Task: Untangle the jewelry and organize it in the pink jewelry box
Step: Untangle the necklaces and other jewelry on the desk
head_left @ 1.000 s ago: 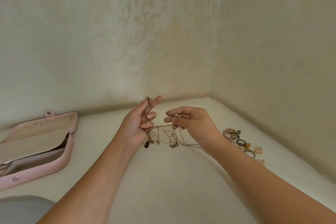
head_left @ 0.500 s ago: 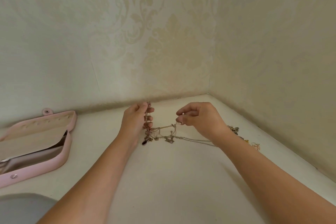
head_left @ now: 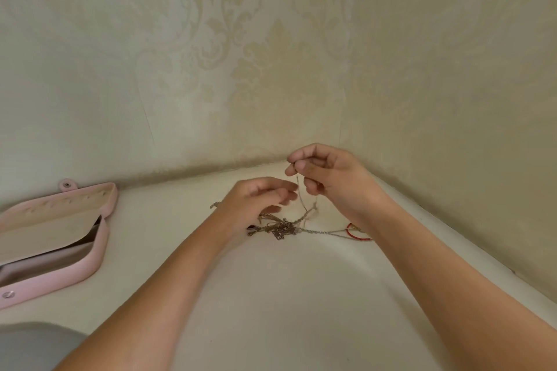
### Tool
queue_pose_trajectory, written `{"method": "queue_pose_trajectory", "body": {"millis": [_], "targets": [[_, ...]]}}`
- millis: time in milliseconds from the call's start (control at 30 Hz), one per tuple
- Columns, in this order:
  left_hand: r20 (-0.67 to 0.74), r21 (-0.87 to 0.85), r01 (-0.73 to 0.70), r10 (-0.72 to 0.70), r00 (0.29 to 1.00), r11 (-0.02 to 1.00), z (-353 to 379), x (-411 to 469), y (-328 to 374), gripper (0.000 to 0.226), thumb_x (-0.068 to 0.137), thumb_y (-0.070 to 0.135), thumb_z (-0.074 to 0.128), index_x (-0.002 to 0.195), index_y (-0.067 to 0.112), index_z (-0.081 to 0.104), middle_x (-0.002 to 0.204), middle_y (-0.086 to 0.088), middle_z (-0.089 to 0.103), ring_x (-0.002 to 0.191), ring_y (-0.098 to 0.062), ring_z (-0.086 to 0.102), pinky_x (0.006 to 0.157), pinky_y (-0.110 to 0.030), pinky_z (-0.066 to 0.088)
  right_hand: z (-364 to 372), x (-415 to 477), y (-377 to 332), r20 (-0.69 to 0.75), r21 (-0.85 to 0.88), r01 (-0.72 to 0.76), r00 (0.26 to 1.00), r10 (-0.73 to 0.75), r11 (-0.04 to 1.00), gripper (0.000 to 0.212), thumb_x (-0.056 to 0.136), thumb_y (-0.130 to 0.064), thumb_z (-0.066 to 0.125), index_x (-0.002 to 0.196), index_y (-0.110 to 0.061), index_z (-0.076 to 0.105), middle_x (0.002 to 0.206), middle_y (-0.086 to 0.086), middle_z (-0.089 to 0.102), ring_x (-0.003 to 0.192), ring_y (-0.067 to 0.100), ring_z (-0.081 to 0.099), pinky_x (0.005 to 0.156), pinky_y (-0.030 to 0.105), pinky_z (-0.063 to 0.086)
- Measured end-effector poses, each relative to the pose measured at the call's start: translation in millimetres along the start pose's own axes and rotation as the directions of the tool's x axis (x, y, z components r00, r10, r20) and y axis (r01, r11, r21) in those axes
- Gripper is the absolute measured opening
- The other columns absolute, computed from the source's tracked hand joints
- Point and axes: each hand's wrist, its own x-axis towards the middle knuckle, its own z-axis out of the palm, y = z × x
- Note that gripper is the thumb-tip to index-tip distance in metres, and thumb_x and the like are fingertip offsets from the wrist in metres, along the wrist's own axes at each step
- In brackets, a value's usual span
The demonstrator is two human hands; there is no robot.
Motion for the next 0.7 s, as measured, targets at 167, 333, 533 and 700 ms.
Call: {"method": "queue_pose_trajectory", "body": {"millis": [167,333,533,700], "targets": [[0.173,-0.129,0.045,-0.022,0.985,0.991,6,-2,0,0.027,0.079,0.024,0.067,0.103,0.012,0.071,0.097,-0.006,0.073,0.093,-0.016,0.068,0.087,-0.027,0.052,2,-3,-6,-0.044,-0.024,-0.002,0.999,0.001,1.000,0.008,0.092,-0.008,0.057,0.094,-0.013,0.063,0.082,-0.002,0.071,0.043,0.007,0.035,0.043,0.014,0.031],[0.119,-0.118,-0.034,0.048,0.992,0.992,7,1,-1,0.015,0.075,0.032,0.072,0.086,0.021,0.073,0.089,0.006,0.065,0.082,-0.004,0.059,0.082,-0.026,0.046,5,-4,-8,-0.004,0.004,0.018,1.000,-0.018,1.000,0.008,0.092,-0.009,0.057,0.098,-0.009,0.063,0.087,0.002,0.072,0.038,0.007,0.030,0.040,0.014,0.029],[0.139,-0.673,0.120,-0.034,0.990,0.730,-3,4,10,0.035,0.084,0.026,0.055,0.050,0.018,0.052,0.055,-0.002,0.049,0.059,-0.017,0.058,0.065,-0.030,0.056,-8,0,-6,-0.213,-0.514,0.070,0.955,-0.207,0.855,0.017,0.084,-0.008,0.067,0.086,-0.025,0.065,0.084,-0.005,0.071,0.048,-0.001,0.046,0.054,0.017,0.039],[0.037,-0.646,0.070,-0.060,0.998,0.760,-1,3,9,0.042,0.082,0.031,0.054,0.043,0.017,0.043,0.039,0.002,0.033,0.046,-0.013,0.044,0.070,-0.034,0.058,-7,3,-2,-0.295,-0.061,-0.102,0.952,0.079,0.993,0.013,0.088,-0.001,0.060,0.084,-0.011,0.067,0.067,0.000,0.064,0.049,0.004,0.051,0.053,0.017,0.048]]}}
